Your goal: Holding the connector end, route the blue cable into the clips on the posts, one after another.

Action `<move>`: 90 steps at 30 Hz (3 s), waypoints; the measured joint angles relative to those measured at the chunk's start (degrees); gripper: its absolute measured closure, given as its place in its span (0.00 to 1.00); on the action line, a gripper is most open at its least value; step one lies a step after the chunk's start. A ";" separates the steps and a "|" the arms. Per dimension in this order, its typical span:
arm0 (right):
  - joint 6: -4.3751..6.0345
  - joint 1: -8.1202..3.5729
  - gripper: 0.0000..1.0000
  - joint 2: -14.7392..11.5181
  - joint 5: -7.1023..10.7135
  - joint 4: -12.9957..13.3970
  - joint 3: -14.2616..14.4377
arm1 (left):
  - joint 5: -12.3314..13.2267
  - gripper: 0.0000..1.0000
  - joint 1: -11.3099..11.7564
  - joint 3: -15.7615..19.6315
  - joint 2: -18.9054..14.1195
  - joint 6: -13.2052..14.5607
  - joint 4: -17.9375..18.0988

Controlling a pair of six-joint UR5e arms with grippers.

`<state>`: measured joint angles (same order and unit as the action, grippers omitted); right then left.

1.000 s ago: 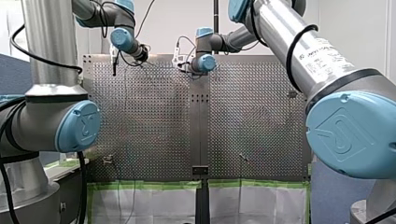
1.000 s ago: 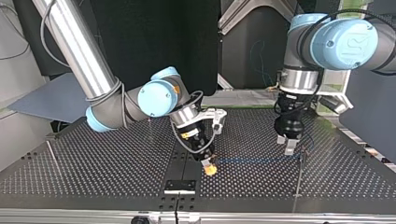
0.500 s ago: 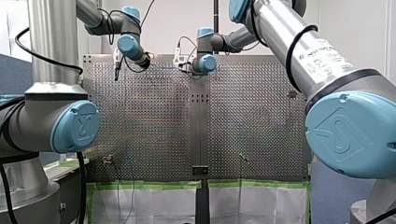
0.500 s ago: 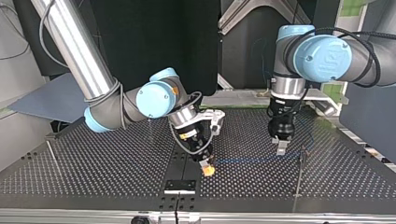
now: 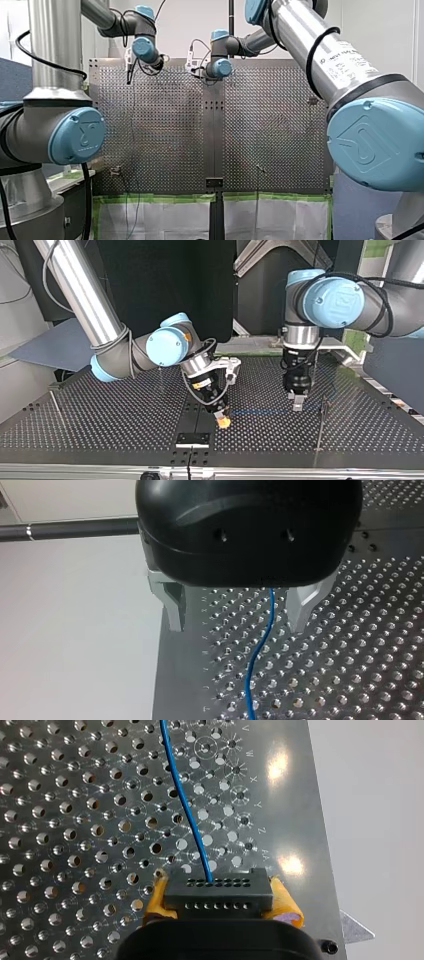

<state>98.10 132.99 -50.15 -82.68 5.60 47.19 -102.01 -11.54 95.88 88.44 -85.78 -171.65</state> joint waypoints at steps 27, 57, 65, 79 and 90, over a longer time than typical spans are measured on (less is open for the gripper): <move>-0.27 -2.53 1.00 0.00 0.13 -1.17 0.29 | -13.54 0.00 -9.52 -6.92 9.89 2.24 0.43; -1.45 -2.38 1.00 -0.05 0.13 -2.28 0.60 | -15.84 0.00 -4.35 -6.94 9.91 1.08 0.60; -2.61 -2.65 1.00 -0.15 0.13 -6.13 0.62 | -15.50 0.00 -3.32 -6.95 9.87 1.31 0.94; -4.37 -2.77 1.00 -0.66 -0.90 -9.04 2.52 | -13.47 0.00 -3.12 -6.95 9.85 1.45 2.21; -4.48 -3.15 1.00 -4.40 -1.10 -8.88 2.54 | -13.63 0.00 -3.25 -6.95 9.84 1.90 2.58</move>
<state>93.62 129.84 -54.56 -83.77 -3.29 49.73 -115.64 -14.78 88.94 98.28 -83.87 -169.07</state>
